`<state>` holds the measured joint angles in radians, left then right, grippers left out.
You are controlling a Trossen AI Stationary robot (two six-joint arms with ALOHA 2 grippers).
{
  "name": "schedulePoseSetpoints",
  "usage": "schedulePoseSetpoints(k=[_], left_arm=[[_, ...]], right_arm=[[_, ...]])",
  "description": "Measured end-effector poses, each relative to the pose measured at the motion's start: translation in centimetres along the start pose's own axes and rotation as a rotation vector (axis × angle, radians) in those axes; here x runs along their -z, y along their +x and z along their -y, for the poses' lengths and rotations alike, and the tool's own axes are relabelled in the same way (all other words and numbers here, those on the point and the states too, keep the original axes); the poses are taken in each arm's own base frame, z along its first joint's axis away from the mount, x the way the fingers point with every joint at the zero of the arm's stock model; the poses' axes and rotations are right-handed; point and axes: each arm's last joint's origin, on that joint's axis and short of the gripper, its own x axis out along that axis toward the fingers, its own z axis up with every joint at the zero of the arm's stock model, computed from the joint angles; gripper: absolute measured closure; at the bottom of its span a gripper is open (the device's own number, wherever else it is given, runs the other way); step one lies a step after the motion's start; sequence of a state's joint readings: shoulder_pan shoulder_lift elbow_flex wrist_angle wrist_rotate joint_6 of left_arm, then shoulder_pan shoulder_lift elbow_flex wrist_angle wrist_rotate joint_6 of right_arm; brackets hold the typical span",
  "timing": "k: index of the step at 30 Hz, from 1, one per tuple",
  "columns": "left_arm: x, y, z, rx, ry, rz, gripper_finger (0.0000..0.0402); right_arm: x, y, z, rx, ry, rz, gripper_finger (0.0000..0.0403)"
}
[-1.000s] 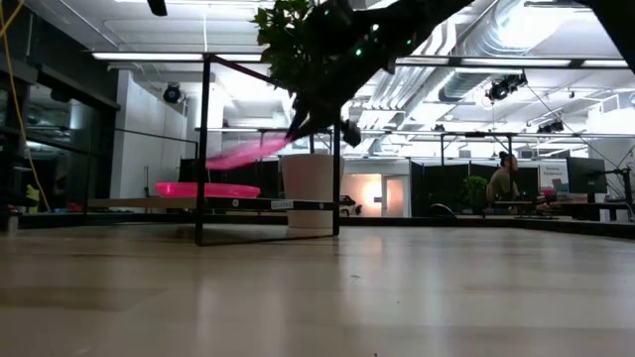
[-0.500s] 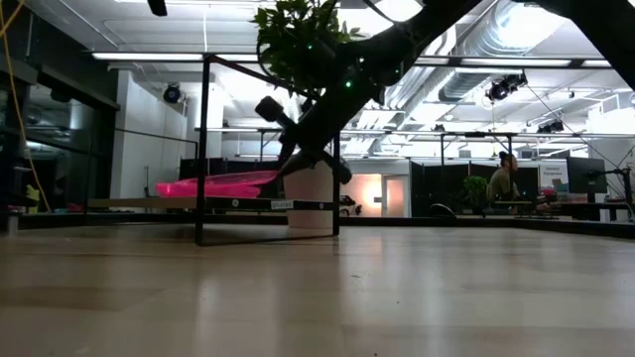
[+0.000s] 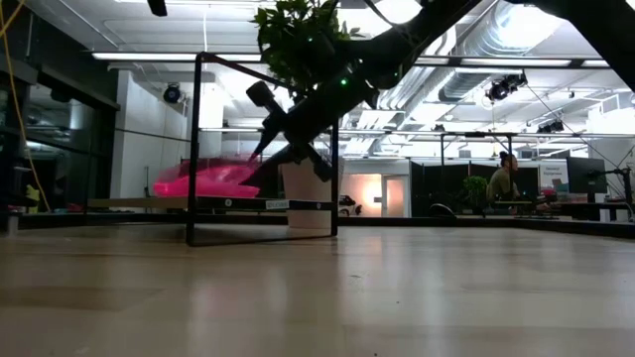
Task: Place and stack plates onto a shelf
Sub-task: Stack the pink plate on top of the pink plate on the shelf, then return to Home Position
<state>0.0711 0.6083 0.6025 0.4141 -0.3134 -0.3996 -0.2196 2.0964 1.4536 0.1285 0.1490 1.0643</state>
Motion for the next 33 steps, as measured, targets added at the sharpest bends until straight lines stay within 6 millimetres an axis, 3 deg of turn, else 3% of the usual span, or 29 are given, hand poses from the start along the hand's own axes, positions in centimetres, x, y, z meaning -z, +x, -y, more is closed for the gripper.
schedulePoseSetpoints(k=[7, 12, 17, 22, 26, 33], left_arm=[[0.0, 0.0, 0.0, -0.001, 0.0, -0.001, 0.0378], [0.0, 0.0, 0.0, -0.001, 0.001, -0.002, 0.0378], [0.1, 0.0, 0.0, -0.003, 0.002, -0.006, 0.0378], [0.1, 0.0, 0.0, -0.004, 0.003, -0.007, 0.0378], [0.3, 0.0, -0.1, -0.014, 0.01, -0.026, 0.0378], [1.1, -0.1, -0.5, -0.049, 0.049, -0.107, 0.0378]], right_arm=[[-0.7, 0.1, 0.5, -0.01, -0.057, -0.041, 0.0251], [-2.3, -0.6, 0.6, -0.043, -0.125, -0.088, 0.0237], [-4.1, -2.9, 0.4, 0.011, -0.248, -0.133, 0.0236], [-5.0, -7.5, -0.2, 0.05, -0.454, -0.225, 0.0236], [-4.3, -12.2, 1.3, 0.093, -0.542, -0.29, 0.0236], [-1.3, -21.8, 5.7, -0.012, -0.385, -0.204, 0.0236]])
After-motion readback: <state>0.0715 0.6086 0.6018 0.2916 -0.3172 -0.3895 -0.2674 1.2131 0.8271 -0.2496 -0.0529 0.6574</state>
